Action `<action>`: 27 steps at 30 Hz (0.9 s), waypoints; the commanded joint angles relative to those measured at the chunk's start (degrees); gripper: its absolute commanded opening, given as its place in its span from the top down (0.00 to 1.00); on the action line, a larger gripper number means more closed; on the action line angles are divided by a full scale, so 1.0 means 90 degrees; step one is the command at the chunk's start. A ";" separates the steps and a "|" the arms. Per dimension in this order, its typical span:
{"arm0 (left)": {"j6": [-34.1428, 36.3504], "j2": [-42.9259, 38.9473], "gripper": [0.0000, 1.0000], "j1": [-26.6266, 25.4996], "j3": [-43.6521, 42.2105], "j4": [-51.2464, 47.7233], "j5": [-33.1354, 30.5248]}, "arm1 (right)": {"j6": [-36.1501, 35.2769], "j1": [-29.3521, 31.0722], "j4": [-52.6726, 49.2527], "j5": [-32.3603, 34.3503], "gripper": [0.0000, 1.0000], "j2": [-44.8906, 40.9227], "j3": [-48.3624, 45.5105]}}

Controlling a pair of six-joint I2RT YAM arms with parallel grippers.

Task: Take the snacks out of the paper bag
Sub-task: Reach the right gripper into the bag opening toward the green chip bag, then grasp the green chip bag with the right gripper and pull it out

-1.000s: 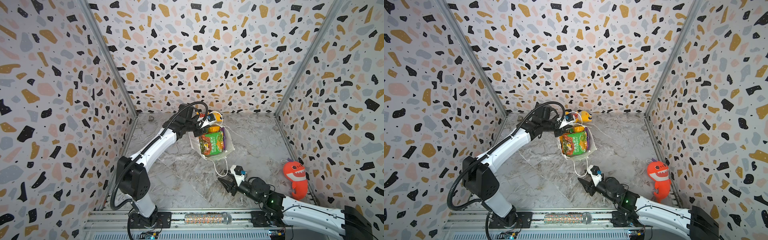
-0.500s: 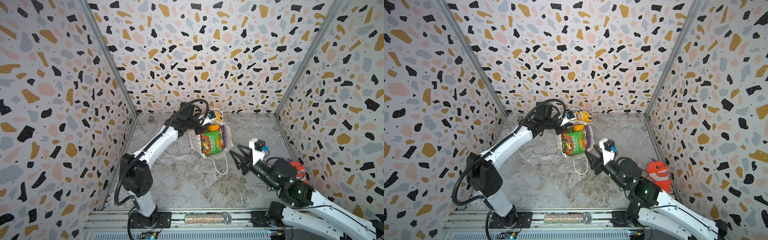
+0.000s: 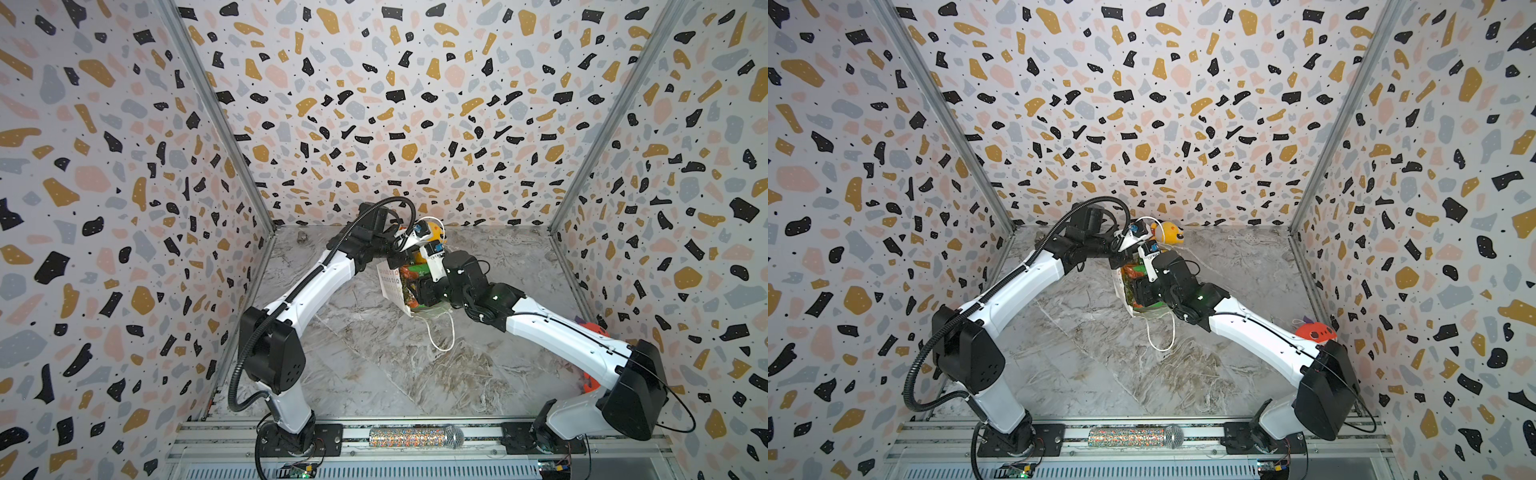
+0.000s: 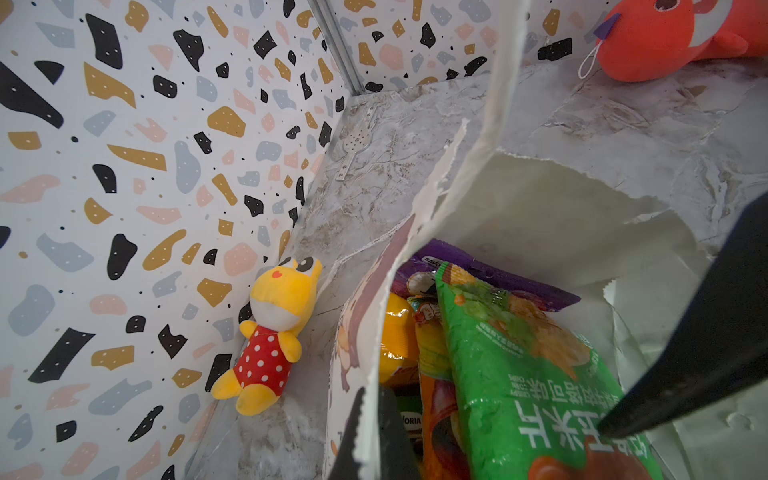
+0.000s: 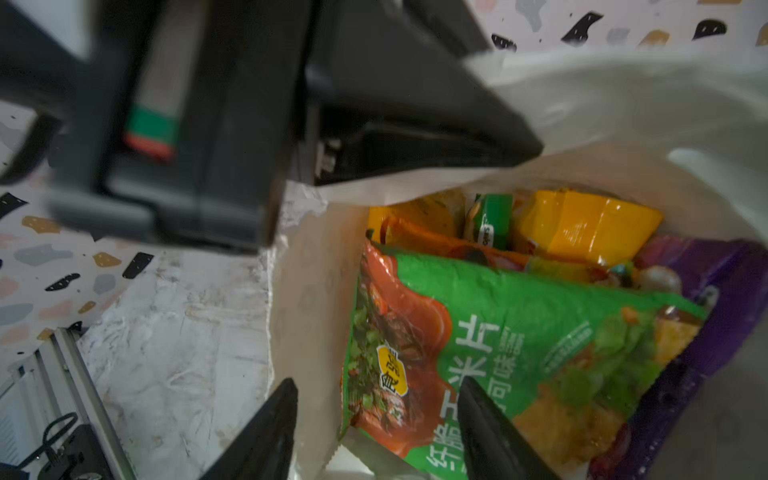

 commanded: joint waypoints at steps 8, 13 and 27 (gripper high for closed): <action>0.0134 0.0001 1.00 0.0008 0.0245 0.0316 0.0431 | 0.0337 0.0169 0.0301 0.0665 0.32 0.0436 0.0135; 0.0130 0.0044 1.00 0.0036 0.0232 0.0329 0.0418 | 0.0355 0.0360 0.0205 0.1313 0.30 0.0854 0.0366; 0.0067 0.0106 1.00 0.0096 0.0282 0.0358 0.0470 | 0.0019 0.0397 0.0338 0.2235 0.86 0.0894 0.0489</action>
